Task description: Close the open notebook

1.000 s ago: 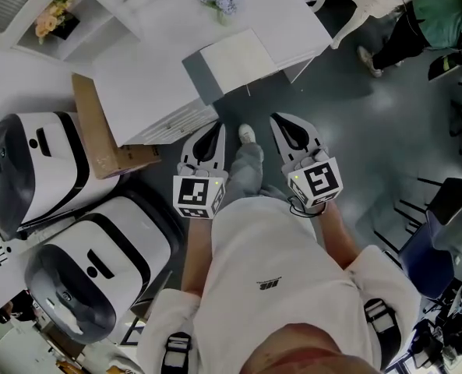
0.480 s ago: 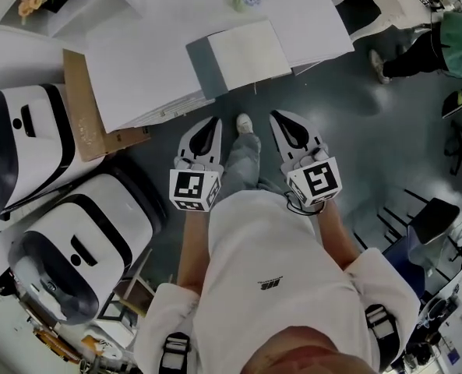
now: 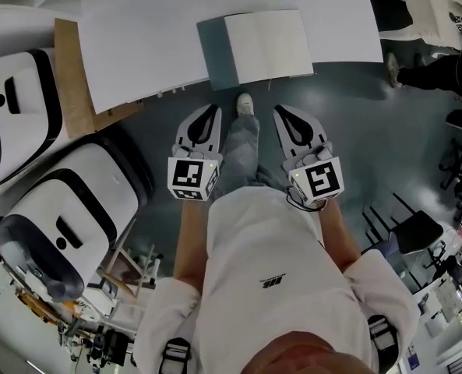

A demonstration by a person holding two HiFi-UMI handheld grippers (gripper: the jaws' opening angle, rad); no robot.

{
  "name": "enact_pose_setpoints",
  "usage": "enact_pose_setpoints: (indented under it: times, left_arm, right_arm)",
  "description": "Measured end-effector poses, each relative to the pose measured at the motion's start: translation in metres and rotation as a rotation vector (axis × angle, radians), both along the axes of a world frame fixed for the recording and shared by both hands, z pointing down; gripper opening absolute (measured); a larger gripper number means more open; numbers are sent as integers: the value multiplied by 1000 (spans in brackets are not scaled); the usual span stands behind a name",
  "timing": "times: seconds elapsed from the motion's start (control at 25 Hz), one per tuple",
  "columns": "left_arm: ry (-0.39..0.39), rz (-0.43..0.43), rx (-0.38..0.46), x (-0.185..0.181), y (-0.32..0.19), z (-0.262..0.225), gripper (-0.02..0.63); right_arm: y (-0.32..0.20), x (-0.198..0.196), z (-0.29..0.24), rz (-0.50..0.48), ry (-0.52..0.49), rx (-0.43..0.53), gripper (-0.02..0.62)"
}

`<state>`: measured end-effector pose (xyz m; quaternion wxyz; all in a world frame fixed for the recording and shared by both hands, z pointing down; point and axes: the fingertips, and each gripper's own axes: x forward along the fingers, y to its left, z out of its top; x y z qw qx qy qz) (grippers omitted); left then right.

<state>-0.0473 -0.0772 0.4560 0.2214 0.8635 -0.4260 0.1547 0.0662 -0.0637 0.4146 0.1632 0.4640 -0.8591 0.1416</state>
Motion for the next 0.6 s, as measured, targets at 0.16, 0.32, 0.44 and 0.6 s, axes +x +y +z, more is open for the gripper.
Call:
enact_pose_setpoints:
  times: [0.16, 0.32, 0.44, 0.6]
  left_arm:
    - [-11, -32, -46, -3, -7, 27, 0]
    - [-9, -57, -90, -6, -15, 55, 0]
    - [-6, -83, -131, -9, -19, 76, 0]
    - [-6, -110, -188, -10, -21, 102, 0]
  right_arm:
    - [-7, -4, 21, -34, 2, -42, -5]
    - [-18, -9, 39, -58, 4, -63, -5]
    - [-28, -14, 46, -71, -11, -74, -5]
    - [-37, -17, 57, -87, -21, -106, -5]
